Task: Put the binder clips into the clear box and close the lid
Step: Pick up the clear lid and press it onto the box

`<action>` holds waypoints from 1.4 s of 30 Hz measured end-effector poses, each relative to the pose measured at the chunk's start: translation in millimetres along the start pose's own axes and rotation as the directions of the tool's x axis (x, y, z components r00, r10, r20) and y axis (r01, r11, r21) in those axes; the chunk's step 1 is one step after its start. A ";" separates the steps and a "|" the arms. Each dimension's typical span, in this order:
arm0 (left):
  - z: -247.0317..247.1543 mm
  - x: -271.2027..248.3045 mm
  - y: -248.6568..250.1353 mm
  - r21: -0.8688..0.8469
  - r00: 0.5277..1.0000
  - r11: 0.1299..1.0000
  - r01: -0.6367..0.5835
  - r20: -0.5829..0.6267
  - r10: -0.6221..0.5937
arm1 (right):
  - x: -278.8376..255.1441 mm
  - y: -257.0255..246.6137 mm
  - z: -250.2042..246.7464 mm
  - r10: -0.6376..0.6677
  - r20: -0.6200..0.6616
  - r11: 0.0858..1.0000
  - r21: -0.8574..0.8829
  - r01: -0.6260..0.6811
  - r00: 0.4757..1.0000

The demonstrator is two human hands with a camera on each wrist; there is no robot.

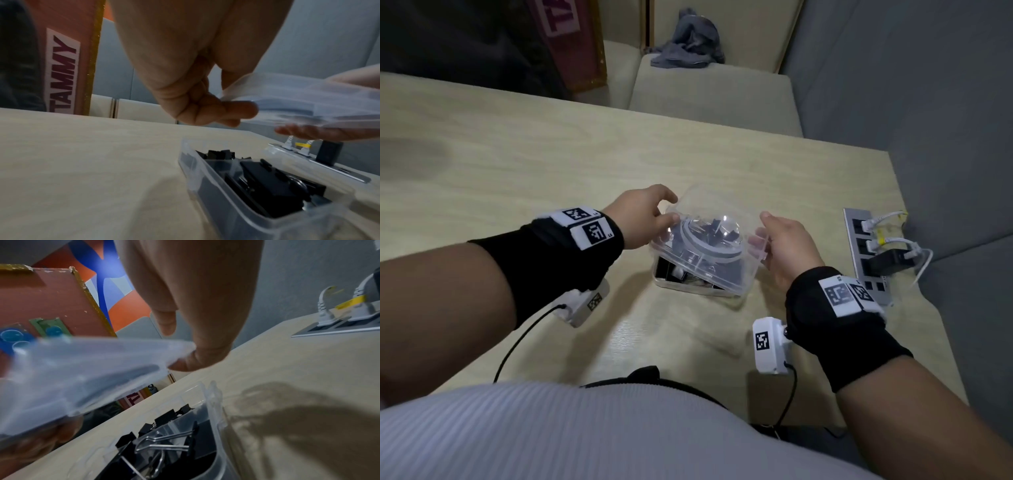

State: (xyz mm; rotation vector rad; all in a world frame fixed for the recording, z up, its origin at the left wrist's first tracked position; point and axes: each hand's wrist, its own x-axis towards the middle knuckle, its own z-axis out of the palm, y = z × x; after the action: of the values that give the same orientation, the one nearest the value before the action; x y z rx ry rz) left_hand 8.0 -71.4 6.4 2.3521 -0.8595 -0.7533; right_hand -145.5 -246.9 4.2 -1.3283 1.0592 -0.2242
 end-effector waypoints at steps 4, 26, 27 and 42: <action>8.3 -3.3 -4.0 0.044 0.996 0.996 0.084 -0.035 -0.082 | 1.7 5.3 2.6 0.035 -0.004 0.999 -0.039 -0.035 0.999; 10.4 4.4 0.4 0.477 0.997 0.877 0.053 0.031 -0.077 | 5.9 26.6 8.9 -0.221 -0.023 0.716 -0.683 0.146 0.975; 9.5 6.3 1.3 0.483 0.996 0.874 0.052 0.038 -0.081 | 7.0 26.2 9.1 -0.218 -0.022 0.709 -0.690 0.143 0.976; 2.2 13.9 5.9 0.451 0.984 0.885 0.117 0.069 -0.165 | 14.8 24.9 10.5 -0.173 -0.022 0.662 -0.743 0.099 0.985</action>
State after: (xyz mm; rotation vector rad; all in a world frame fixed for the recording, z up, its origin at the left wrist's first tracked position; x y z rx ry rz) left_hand 13.1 -85.6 4.1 2.8277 -1.0004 -0.8140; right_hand -140.2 -242.5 -25.8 -2.1659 1.1798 0.0603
